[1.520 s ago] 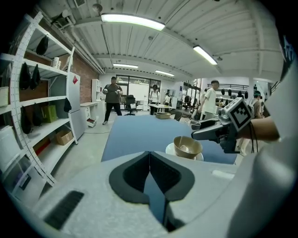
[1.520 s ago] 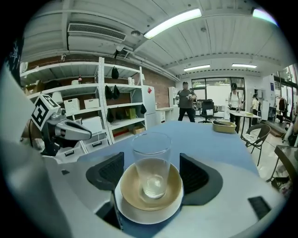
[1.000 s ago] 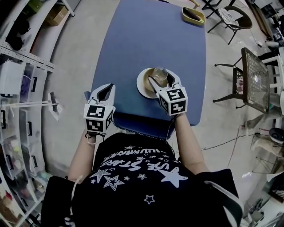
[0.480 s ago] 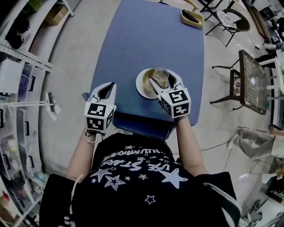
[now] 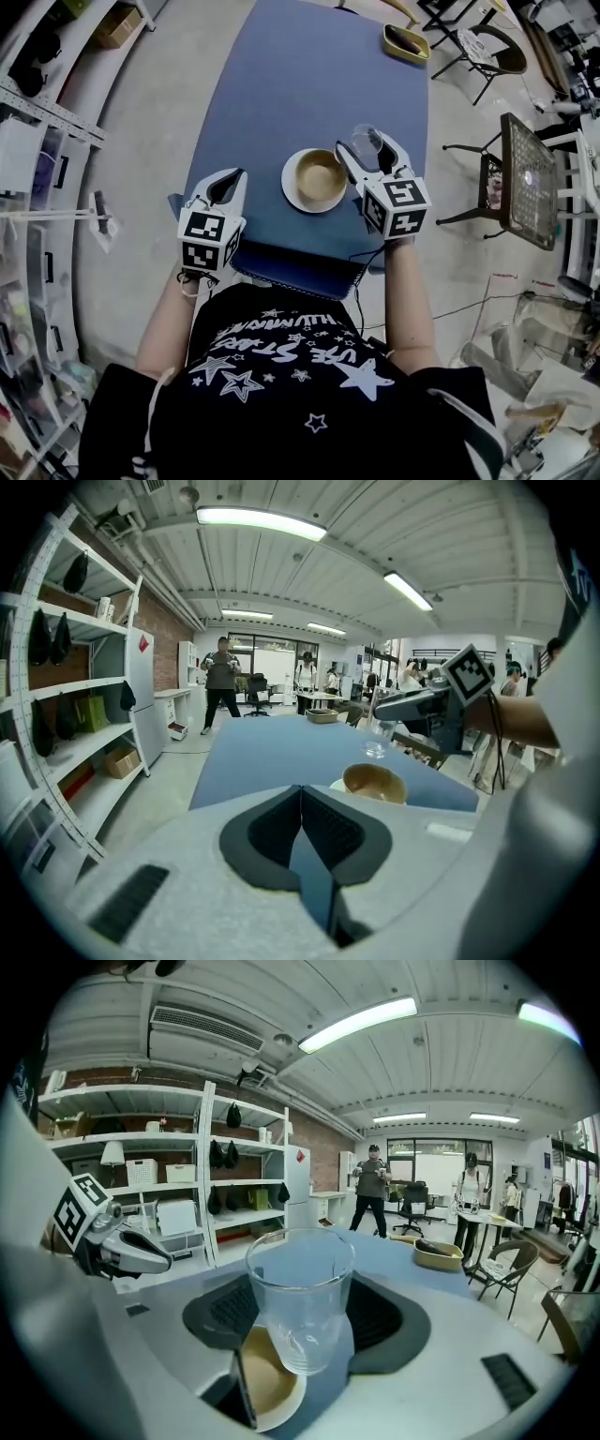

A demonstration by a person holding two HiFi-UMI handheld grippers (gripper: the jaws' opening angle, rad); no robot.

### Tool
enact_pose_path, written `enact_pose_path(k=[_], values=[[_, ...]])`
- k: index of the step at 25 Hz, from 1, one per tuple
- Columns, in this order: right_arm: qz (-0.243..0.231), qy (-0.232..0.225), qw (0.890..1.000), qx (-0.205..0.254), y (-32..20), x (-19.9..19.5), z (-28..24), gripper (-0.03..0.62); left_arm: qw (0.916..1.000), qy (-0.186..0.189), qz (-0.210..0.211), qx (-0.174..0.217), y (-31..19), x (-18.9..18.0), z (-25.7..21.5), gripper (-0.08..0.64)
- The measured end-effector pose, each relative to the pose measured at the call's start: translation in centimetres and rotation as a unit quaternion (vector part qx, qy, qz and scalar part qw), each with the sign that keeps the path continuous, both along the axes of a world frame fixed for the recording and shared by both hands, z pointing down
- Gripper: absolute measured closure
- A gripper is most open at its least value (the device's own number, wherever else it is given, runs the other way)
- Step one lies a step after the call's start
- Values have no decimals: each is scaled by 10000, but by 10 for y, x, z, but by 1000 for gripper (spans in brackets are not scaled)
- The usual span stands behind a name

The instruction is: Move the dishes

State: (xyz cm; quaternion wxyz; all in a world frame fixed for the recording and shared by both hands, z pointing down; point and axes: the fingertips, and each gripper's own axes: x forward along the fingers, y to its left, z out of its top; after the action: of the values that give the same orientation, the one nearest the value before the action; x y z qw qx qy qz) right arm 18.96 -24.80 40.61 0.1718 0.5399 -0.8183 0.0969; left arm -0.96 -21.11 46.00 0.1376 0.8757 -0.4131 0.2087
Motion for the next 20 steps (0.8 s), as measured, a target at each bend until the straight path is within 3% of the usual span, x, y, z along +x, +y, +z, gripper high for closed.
enact_pose_path(k=[10, 20], values=[[274, 22, 9992, -289, -32, 40, 39, 310, 9997, -126, -112, -148, -10, 5, 7, 540], [257, -122, 9978, -599, -35, 38, 78, 310, 9987, -261, -244, -371, -6, 1, 22, 540]])
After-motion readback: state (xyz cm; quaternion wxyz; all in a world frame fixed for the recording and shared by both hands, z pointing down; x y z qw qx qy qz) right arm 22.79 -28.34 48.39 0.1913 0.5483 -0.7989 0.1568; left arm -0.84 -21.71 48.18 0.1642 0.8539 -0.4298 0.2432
